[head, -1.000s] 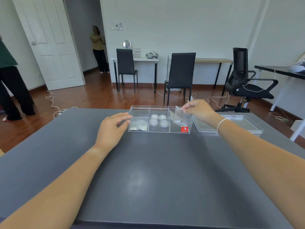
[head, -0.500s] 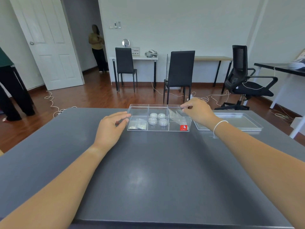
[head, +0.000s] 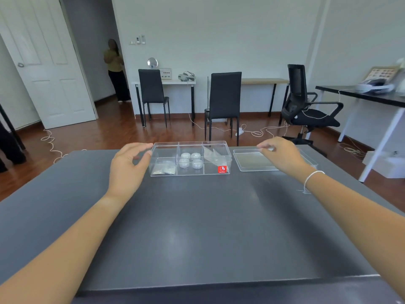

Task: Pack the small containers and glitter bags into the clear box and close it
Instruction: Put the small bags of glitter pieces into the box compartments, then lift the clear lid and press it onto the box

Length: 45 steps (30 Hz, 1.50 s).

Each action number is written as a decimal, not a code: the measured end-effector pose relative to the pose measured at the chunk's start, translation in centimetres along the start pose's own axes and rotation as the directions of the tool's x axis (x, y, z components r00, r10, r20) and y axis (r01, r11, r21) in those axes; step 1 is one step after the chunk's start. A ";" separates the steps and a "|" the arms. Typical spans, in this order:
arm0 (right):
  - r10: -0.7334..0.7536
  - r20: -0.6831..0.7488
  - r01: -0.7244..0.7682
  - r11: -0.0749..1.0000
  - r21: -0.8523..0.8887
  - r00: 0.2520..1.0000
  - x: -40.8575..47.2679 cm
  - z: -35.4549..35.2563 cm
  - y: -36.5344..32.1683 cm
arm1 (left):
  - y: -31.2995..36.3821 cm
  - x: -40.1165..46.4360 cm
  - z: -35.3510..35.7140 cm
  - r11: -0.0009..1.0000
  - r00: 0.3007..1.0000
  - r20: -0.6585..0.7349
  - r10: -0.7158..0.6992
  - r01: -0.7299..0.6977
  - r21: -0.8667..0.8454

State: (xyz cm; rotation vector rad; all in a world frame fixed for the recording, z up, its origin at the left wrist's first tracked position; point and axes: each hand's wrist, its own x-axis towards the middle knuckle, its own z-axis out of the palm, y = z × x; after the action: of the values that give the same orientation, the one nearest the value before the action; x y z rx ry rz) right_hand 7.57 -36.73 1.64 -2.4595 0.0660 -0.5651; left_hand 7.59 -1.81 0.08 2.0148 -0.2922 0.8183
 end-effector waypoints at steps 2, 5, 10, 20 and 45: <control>0.032 -0.007 -0.032 0.999 -0.018 0.999 -0.7 -1.2 1.5 | 1.7 -0.1 0.7 0.999 0.998 0.027 0.049 -0.048 -0.008; 0.100 -0.027 -0.102 0.993 -0.065 0.995 -1.8 -2.8 3.5 | 4.7 -0.6 2.9 0.992 0.986 0.112 0.124 -0.125 0.001; 0.123 -0.062 -0.130 0.985 -0.110 0.990 -3.5 -4.5 6.3 | 9.6 -1.9 7.9 0.963 0.914 0.317 0.254 -0.269 0.003; 0.159 -0.030 -0.162 0.961 -0.224 0.987 -4.2 -5.4 9.3 | 12.4 -3.0 16.3 0.918 0.745 0.663 0.065 -0.306 0.253; 0.216 -0.116 -0.215 0.976 0.016 0.969 -4.8 -6.0 8.8 | 13.5 -3.4 16.1 0.919 0.809 0.587 0.035 -0.256 0.299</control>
State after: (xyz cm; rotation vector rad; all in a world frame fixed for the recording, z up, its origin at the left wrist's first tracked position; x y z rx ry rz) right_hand 1.48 -46.35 -0.86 -2.3740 0.3750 -0.6114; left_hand 5.30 -22.93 1.05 2.6004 -0.6919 0.3406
